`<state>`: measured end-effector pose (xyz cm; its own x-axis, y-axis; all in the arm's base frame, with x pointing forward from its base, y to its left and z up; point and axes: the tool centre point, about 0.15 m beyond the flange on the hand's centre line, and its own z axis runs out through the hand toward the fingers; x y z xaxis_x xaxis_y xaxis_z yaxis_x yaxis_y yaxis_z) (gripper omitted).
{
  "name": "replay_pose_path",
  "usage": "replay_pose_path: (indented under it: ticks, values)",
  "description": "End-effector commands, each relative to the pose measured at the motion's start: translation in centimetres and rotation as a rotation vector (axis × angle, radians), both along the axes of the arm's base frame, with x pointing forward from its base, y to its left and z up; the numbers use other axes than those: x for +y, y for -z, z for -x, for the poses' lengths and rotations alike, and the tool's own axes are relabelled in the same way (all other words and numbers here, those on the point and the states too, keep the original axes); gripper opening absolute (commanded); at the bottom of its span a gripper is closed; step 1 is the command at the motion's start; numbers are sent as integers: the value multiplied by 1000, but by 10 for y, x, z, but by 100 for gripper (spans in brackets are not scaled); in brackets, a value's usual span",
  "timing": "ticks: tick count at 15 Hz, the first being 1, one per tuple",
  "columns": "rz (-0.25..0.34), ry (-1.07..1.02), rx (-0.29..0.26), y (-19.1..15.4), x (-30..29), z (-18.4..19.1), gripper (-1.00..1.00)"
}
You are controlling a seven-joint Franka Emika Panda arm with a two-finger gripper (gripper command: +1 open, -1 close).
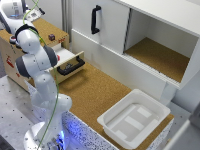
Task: Switch off the blue light
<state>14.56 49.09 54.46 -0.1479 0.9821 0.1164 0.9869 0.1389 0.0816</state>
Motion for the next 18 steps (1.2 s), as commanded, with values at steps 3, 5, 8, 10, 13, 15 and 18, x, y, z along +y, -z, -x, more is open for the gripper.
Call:
replay_pose_path:
  ticks: [3, 5, 8, 10, 13, 15, 18]
  values:
    - [158, -45, 38, 10, 47, -14, -100]
    - [160, -58, 53, 20, 53, -11, -100]
    - [167, -61, 84, 36, 55, -6, -100]
    - [162, -52, 94, 48, 54, -10, -100]
    - [156, -34, 92, 59, 50, -22, -100]
    - [162, -32, 103, 67, 46, -28, -100]
    - [163, -29, 126, 79, 44, -29, -100]
